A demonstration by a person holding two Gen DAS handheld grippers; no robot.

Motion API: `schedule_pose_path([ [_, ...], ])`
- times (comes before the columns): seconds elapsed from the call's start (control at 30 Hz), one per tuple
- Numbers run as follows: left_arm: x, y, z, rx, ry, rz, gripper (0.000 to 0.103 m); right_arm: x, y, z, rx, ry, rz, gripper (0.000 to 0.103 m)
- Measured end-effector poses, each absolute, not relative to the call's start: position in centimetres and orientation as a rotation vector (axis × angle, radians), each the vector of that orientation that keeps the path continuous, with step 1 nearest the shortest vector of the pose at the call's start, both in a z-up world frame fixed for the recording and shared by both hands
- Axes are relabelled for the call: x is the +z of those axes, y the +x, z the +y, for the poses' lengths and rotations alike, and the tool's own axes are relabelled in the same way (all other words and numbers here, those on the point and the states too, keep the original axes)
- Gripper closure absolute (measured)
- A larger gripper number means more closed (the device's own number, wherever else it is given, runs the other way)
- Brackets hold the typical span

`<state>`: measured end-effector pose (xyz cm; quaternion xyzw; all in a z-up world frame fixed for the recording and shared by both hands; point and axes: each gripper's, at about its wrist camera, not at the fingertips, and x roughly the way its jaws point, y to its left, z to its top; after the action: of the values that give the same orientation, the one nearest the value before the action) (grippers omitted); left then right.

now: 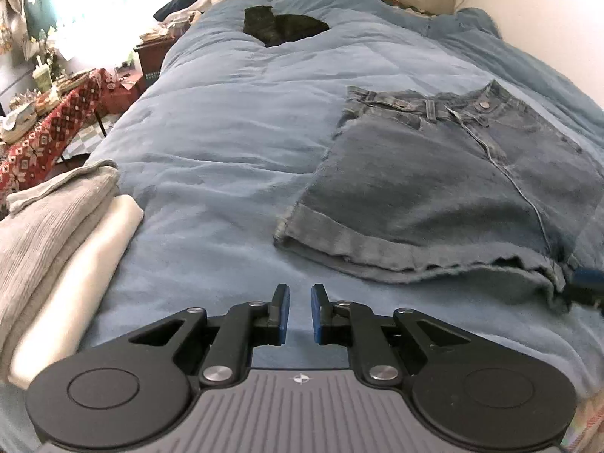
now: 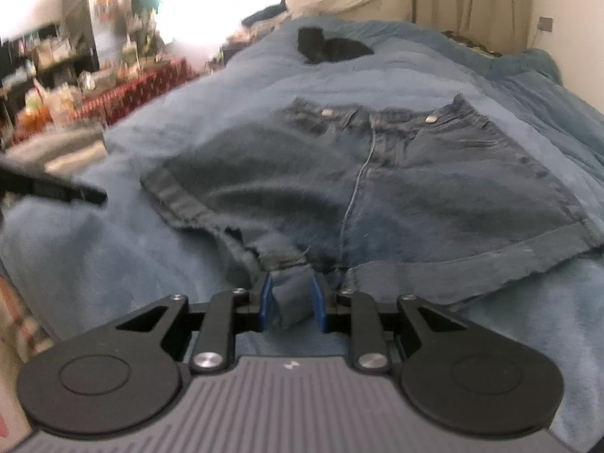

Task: Fold clothes

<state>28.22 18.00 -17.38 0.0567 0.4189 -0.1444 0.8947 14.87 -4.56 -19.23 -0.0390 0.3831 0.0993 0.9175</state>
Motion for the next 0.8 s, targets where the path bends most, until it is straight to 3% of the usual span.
schedule_pose_path([
  [0.2,-17.7,30.1,17.9,-0.354,0.134,0.868,0.085,-20.5,15.0,-4.2,0.171,-0.108,0.828,0.078],
  [0.8,-21.0,33.8,16.4,-0.406,0.413,0.841,0.086,-19.5,16.0,-6.3,0.053,-0.023,0.791,0.085],
])
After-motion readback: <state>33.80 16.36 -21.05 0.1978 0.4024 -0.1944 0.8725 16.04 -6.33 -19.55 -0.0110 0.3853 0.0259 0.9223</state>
